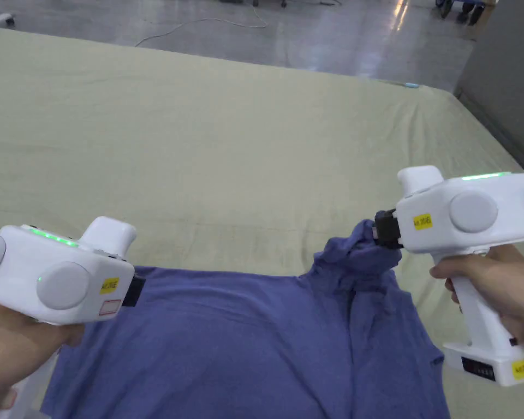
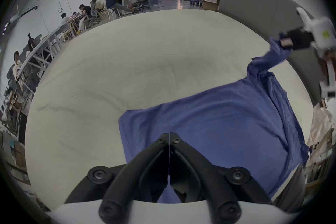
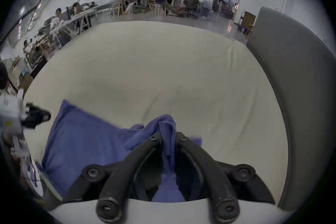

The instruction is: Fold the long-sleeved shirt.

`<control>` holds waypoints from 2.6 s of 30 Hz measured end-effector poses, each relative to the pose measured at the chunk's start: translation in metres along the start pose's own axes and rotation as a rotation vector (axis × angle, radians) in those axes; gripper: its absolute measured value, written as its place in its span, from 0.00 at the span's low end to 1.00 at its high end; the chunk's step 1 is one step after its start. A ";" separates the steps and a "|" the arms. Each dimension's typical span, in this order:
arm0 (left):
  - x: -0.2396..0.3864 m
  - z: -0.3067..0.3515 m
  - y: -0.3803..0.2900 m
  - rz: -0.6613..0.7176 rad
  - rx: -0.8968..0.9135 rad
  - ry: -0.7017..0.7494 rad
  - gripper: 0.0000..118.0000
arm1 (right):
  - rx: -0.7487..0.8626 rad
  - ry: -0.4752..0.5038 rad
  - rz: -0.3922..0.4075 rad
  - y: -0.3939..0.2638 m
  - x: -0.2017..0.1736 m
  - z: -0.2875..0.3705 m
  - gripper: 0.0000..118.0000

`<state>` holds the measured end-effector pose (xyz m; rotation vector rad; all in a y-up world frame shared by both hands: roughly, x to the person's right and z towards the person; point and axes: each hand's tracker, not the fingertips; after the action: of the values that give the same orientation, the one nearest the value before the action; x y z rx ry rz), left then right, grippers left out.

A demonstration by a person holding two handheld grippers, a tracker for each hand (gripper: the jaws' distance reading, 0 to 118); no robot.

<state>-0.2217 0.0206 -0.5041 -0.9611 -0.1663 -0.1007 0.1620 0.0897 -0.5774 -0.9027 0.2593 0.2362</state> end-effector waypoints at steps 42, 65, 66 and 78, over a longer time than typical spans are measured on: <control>0.002 0.041 -0.033 0.124 0.036 -0.065 0.00 | -0.276 -0.086 -0.259 -0.027 0.060 -0.100 0.49; -0.048 -0.092 0.025 0.244 -0.142 0.146 0.18 | -0.348 -0.036 -0.246 -0.046 0.061 -0.148 0.06; -0.044 -0.087 0.027 0.237 -0.141 0.138 0.01 | -0.344 -0.040 -0.230 -0.046 0.059 -0.147 0.06; -0.040 0.098 -0.024 0.210 0.006 0.013 0.01 | -0.082 0.095 -0.207 -0.082 0.044 0.053 0.06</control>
<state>-0.2741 0.0883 -0.4370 -0.9668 -0.0535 0.0864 0.2354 0.0871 -0.4988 -1.0155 0.2432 0.0121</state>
